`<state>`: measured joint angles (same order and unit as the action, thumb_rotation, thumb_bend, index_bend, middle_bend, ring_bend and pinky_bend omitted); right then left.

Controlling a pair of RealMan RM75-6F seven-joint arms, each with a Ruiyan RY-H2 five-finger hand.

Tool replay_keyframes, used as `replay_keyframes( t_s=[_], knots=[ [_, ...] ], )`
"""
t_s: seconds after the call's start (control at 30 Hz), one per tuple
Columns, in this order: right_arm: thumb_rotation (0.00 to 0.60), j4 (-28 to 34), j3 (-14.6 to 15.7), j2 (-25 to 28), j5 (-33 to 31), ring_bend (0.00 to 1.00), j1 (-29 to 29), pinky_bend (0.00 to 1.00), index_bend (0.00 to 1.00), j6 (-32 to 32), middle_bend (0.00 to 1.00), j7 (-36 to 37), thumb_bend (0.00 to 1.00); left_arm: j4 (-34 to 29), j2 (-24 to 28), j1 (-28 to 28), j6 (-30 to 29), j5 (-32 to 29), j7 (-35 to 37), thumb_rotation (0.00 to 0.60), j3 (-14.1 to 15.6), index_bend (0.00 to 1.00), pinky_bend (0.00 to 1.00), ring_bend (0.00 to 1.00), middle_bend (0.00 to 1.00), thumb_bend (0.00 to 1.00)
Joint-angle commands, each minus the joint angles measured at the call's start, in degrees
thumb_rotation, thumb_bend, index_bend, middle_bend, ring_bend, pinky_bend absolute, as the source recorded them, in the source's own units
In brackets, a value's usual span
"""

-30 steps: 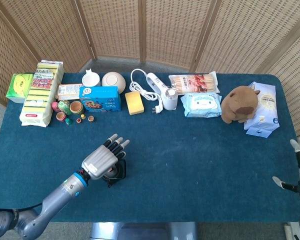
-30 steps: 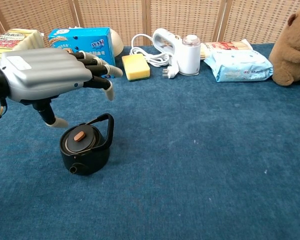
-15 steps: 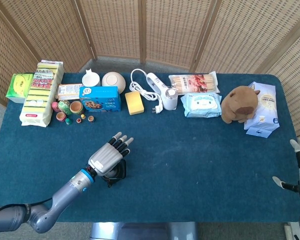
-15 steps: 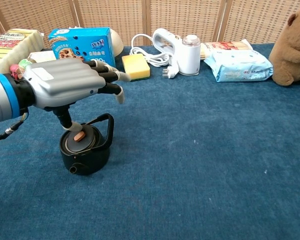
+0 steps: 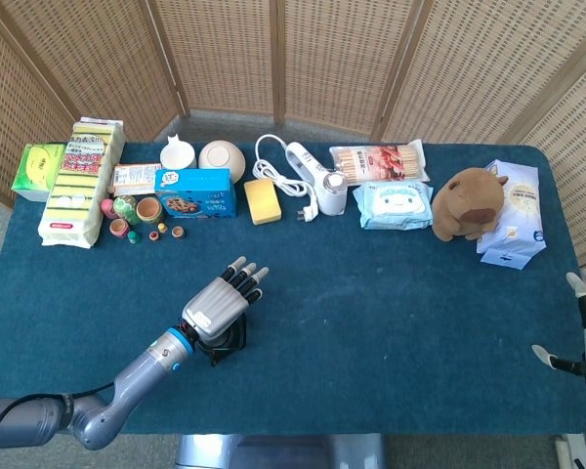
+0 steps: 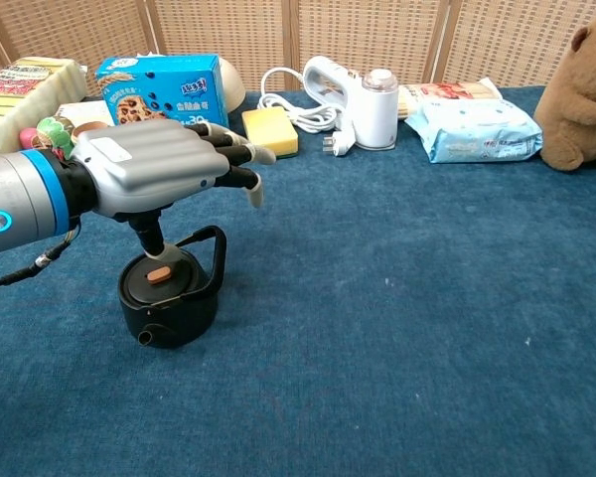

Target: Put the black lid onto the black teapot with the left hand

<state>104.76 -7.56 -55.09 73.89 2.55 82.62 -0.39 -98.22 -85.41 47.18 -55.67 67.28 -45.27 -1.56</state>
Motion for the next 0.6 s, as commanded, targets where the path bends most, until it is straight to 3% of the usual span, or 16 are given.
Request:
replay_keyframes(
  t_s=[0.03, 0.33, 0.4, 0.47, 0.6],
  knots=[
    [0.600, 0.00, -0.01, 0.02, 0.01, 0.00, 0.00, 0.00, 0.04, 0.01, 0.00, 0.04, 0.01, -0.35, 0.11, 0.03, -0.10, 0.00, 0.11, 0.600, -0.12, 0.23, 0.03, 0.00, 0.00, 0.18],
    [0.600, -0.03, 0.05, 0.03, 0.05, 0.00, 0.10, 0.00, 0.04, -0.24, 0.00, 0.09, 0.01, -5.51, 5.46, -1.66, -3.39, 2.71, 1.60, 0.600, 0.24, 0.22, 0.03, 0.00, 0.00, 0.18],
    [0.600, -0.03, 0.08, 0.03, 0.09, 0.00, 0.08, 0.00, 0.04, -0.19, 0.00, 0.05, 0.01, -6.60, 6.86, -2.22, -4.11, 3.22, 2.16, 0.600, 0.45, 0.16, 0.03, 0.00, 0.00, 0.18],
    [0.600, 0.02, 0.10, 0.02, 0.16, 0.00, 0.04, 0.00, 0.04, -0.11, 0.00, 0.04, 0.01, -8.18, 9.18, -3.29, -5.50, 4.16, 3.16, 0.600, 0.86, 0.04, 0.03, 0.00, 0.00, 0.16],
    [0.600, 0.08, 0.19, -0.01, 0.39, 0.00, 0.04, 0.00, 0.04, -0.03, 0.00, -0.07, 0.01, -10.81, 14.60, -6.53, -9.46, 6.13, 6.19, 0.600, 2.00, 0.00, 0.03, 0.00, 0.00, 0.15]
  ],
)
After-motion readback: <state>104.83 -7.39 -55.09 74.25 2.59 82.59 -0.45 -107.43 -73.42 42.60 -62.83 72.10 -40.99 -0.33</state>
